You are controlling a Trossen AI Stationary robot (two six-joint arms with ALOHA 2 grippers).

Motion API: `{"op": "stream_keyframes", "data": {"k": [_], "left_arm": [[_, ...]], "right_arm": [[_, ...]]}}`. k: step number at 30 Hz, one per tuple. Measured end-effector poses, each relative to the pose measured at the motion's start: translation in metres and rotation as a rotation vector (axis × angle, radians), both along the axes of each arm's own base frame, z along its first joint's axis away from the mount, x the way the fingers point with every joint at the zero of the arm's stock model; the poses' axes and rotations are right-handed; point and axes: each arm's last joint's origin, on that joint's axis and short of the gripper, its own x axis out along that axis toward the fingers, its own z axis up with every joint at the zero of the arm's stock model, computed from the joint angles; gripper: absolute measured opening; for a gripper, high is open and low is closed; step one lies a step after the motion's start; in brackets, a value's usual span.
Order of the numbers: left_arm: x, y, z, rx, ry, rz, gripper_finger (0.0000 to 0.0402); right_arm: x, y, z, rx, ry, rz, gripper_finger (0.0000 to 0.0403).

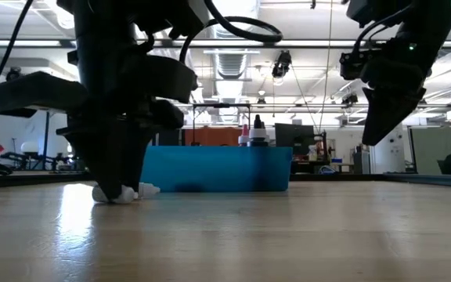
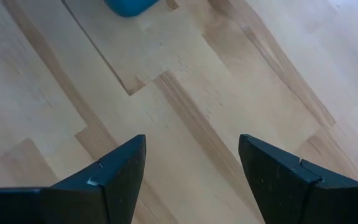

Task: Pick & Place food coloring
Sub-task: Put the small light green food coloring bottle into the blue bin

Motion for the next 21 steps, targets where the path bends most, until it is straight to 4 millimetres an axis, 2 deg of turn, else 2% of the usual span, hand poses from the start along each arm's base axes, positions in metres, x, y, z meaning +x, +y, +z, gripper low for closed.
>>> {"op": "stream_keyframes", "data": {"k": [7,10,13,17,19,21], "left_arm": [[0.001,0.001,0.004,-0.071,0.007,0.211,0.0053],[0.002,0.004,0.022,-0.070,-0.046,0.310,0.0053],[0.000,0.011,0.051,-0.042,-0.172,0.403,0.0053],[-0.010,0.034,0.097,0.130,-0.402,0.549,0.0053],[-0.022,0.058,0.121,0.257,-0.497,0.684,0.0053],[-0.033,0.089,0.137,0.279,-0.540,0.853,0.0053]], "right_arm": [[-0.004,-0.001,-0.006,0.000,0.019,-0.012,0.0249],[-0.004,-0.001,-0.007,0.000,0.022,-0.013,0.0249],[-0.004,-0.001,-0.008,-0.001,0.023,-0.013,0.0249],[-0.004,-0.001,-0.008,-0.001,0.022,-0.013,0.0249],[-0.004,-0.001,-0.008,-0.003,0.018,-0.014,0.0249],[-0.004,-0.001,-0.008,-0.003,0.019,-0.013,0.0249]]}}
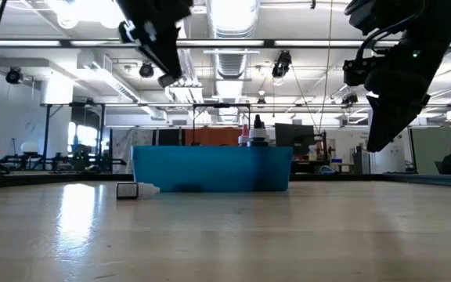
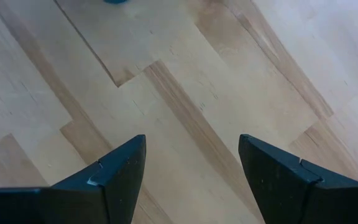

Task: Pick & Place food coloring
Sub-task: Put the small light green food coloring bottle into the blue bin, then put the small dark brown food coloring bottle into the blue bin

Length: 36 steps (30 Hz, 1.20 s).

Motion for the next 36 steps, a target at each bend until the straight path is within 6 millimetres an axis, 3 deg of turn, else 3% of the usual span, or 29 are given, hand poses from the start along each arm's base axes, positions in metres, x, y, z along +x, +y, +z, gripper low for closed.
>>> {"op": "stream_keyframes", "data": {"k": [3,5,12,15,18,21,31,36], "left_arm": [[-0.011,0.041,0.006,-0.077,-0.044,0.125,0.0053],[-0.009,0.055,0.007,-0.121,-0.056,0.109,0.0058],[0.002,0.056,0.007,-0.163,-0.060,-0.012,0.0125],[0.000,0.053,0.017,-0.178,-0.088,-0.005,0.0150],[-0.007,0.043,0.028,-0.239,-0.128,0.009,0.0163],[-0.009,0.023,0.023,-0.390,-0.113,-0.055,0.0165],[0.021,-0.067,-0.064,-0.514,0.113,-0.373,0.0165],[0.036,-0.080,-0.095,-0.516,0.193,-0.377,0.0165]], "right_arm": [[0.000,0.000,0.000,-0.003,0.003,0.011,0.0249],[0.000,0.000,0.000,-0.002,0.005,0.021,0.0249],[0.000,0.002,-0.001,0.057,0.010,0.019,0.0249],[0.000,0.002,-0.001,0.062,0.014,0.019,0.0249],[0.000,0.002,-0.001,0.064,0.014,0.020,0.0249],[-0.001,0.002,-0.002,0.062,0.014,0.020,0.0249],[-0.001,0.002,-0.003,0.036,0.022,0.064,0.0249],[-0.001,0.002,-0.004,0.037,0.023,0.065,0.0249]]}}
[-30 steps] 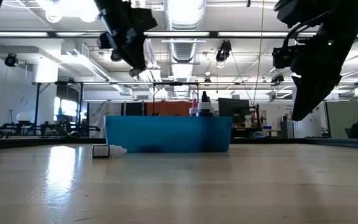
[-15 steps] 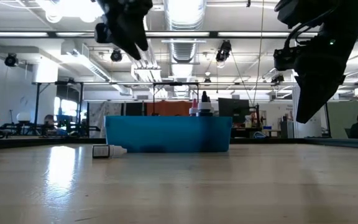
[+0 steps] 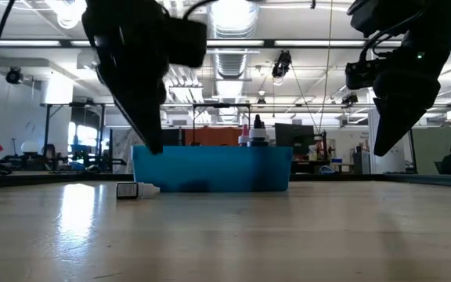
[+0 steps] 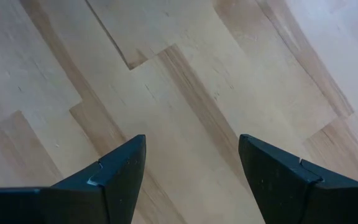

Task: Pick & Place food coloring
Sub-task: Put the small dark brown food coloring bottle into the blue bin

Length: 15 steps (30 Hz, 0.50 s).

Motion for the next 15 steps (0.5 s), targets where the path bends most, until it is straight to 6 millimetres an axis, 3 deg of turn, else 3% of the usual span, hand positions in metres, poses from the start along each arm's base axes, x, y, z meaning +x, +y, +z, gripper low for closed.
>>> {"op": "stream_keyframes", "data": {"k": [5,15], "left_arm": [[0.006,0.000,-0.018,0.063,0.048,0.021,0.0165],[-0.007,0.008,-0.012,0.190,0.071,0.067,0.0165]], "right_arm": [[0.000,0.000,-0.001,0.004,0.003,0.000,0.0249],[-0.003,0.000,-0.005,0.019,0.017,0.004,0.0249]]}}
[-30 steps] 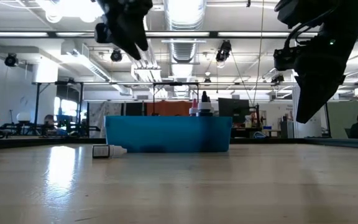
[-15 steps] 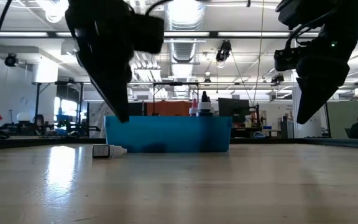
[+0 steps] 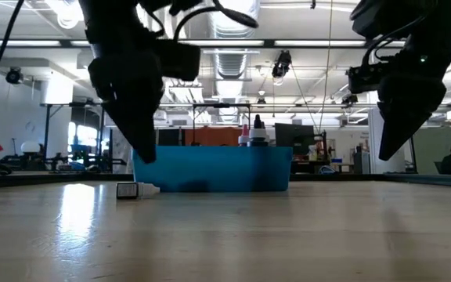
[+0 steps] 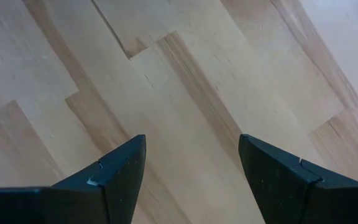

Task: Pick & Place food coloring
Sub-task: Put the small dark brown food coloring bottle into the blue bin

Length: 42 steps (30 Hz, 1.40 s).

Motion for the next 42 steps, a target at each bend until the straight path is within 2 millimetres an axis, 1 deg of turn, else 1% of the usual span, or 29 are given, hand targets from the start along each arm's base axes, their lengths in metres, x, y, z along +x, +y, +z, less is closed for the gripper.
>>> {"op": "stream_keyframes", "data": {"k": [5,9,13,23,28,35,37,39,40,42], "left_arm": [[0.002,0.002,-0.015,-0.039,0.002,-0.037,0.0165],[-0.001,0.008,-0.025,-0.052,0.013,-0.005,0.0165],[-0.004,0.012,-0.031,-0.048,0.030,0.015,0.0165],[-0.009,0.013,-0.039,-0.115,0.063,-0.017,0.0161],[-0.010,0.014,-0.040,-0.116,0.066,-0.016,0.0130],[-0.010,0.015,-0.040,-0.113,0.069,-0.003,0.0055],[-0.008,0.014,-0.035,-0.119,0.068,0.016,0.0037],[0.000,0.012,-0.022,-0.116,0.042,0.025,0.0026],[0.006,0.011,-0.010,-0.096,0.000,0.033,0.0025],[0.015,0.012,0.021,-0.016,-0.109,0.053,0.0025]], "right_arm": [[-0.004,-0.001,-0.007,-0.003,0.013,-0.001,0.0249],[-0.006,-0.001,-0.010,-0.002,0.018,-0.007,0.0249],[-0.006,-0.001,-0.010,0.004,0.013,-0.022,0.0249],[-0.006,-0.001,-0.010,0.004,0.013,-0.022,0.0249],[-0.005,-0.001,-0.010,0.004,0.012,-0.022,0.0249],[-0.005,-0.001,-0.010,0.005,0.011,-0.023,0.0249],[-0.005,-0.001,-0.010,0.005,0.011,-0.023,0.0249],[-0.005,-0.001,-0.010,0.005,0.011,-0.024,0.0249],[-0.005,-0.001,-0.010,0.005,0.011,-0.025,0.0249],[-0.005,-0.001,-0.010,0.005,0.011,-0.026,0.0249]]}}
